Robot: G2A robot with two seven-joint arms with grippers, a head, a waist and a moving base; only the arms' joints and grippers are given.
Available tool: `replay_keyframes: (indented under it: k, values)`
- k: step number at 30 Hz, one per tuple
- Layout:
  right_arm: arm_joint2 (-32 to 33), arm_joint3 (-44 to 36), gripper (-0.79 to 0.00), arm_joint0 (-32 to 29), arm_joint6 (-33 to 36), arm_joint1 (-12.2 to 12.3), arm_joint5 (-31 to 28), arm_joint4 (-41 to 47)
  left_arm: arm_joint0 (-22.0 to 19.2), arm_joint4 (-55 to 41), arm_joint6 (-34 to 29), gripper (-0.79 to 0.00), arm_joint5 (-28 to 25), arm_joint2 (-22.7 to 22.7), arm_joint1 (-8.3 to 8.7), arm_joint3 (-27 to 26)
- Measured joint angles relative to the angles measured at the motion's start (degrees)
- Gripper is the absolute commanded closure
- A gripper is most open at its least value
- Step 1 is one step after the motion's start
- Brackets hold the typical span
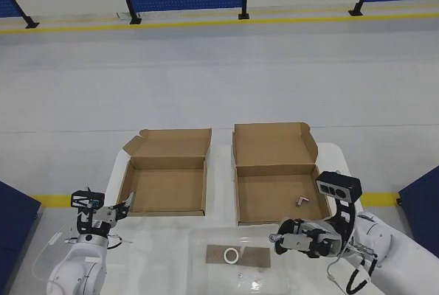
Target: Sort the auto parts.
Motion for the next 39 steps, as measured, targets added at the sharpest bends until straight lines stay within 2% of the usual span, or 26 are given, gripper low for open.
replay_keyframes:
  k: [13,22,31,39]
  values:
    - [0.2,-0.8,0.000,-0.3,-1.3,-0.3,0.9,-0.3,0.0,0.0,0.0,-0.785,0.0,0.0,0.00,0.0]
    - [-0.7,-4.1,0.000,-1.9,0.0,-2.4,0.0,15.2,0.0,0.0,0.0,-0.785,0.0,0.0,0.00,0.0]
    - [-0.8,-4.6,0.000,-2.6,3.6,-6.6,3.6,28.4,0.0,0.0,0.0,-0.785,0.0,0.0,0.00,0.0]
    - [7.4,-2.8,0.000,-6.8,12.3,-11.4,12.3,36.3,0.0,0.0,0.0,-0.785,0.0,0.0,0.00,0.0]
